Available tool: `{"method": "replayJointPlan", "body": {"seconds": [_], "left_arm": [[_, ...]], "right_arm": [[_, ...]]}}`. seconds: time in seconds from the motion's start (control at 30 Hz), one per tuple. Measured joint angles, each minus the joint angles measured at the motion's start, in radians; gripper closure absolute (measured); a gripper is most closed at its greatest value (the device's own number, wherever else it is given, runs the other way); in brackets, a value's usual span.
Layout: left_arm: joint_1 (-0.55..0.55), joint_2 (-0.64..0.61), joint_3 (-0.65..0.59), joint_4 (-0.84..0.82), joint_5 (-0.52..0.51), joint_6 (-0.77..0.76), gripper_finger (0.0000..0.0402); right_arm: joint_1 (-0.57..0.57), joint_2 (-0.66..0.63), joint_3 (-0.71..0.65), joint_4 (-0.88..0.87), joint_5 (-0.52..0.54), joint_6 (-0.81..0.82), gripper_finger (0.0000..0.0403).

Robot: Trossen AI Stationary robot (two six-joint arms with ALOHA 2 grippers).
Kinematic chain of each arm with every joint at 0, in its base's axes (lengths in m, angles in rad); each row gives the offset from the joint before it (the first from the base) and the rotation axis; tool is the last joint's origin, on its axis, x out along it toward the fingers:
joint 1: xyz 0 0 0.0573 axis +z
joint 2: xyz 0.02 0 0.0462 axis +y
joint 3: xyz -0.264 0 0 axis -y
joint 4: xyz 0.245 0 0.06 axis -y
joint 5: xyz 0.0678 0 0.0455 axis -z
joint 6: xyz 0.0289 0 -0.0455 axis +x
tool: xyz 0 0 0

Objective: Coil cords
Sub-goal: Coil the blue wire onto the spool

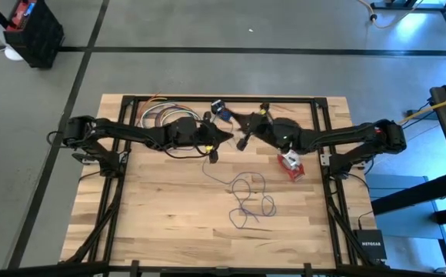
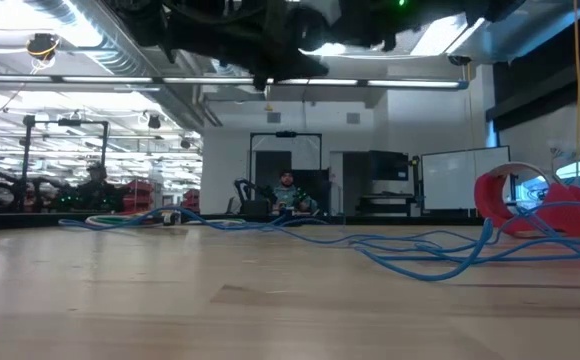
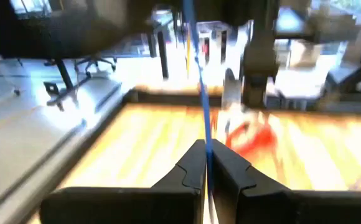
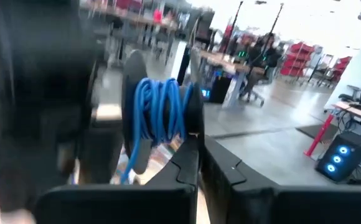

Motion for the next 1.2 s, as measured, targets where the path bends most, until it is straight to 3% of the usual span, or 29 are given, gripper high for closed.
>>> {"method": "replayJointPlan", "body": {"seconds": [0.3,0.5,0.93,1.2], "left_arm": [[0.000,0.002,-0.001,-0.039,-0.020,0.022,0.0399],[0.000,0.001,-0.001,-0.056,-0.022,0.070,0.0400],[0.026,0.002,-0.001,-0.101,-0.025,0.039,0.0400],[0.015,0.001,-0.001,-0.111,-0.024,0.048,0.0333]], "right_arm": [[0.072,-0.134,0.002,-0.071,-0.007,-0.035,0.0390],[0.123,-0.205,0.002,-0.149,0.043,-0.064,0.0391],[0.159,-0.249,0.002,-0.316,0.087,-0.081,0.0390],[0.157,-0.249,0.002,-0.316,0.091,-0.087,0.0390]]}}
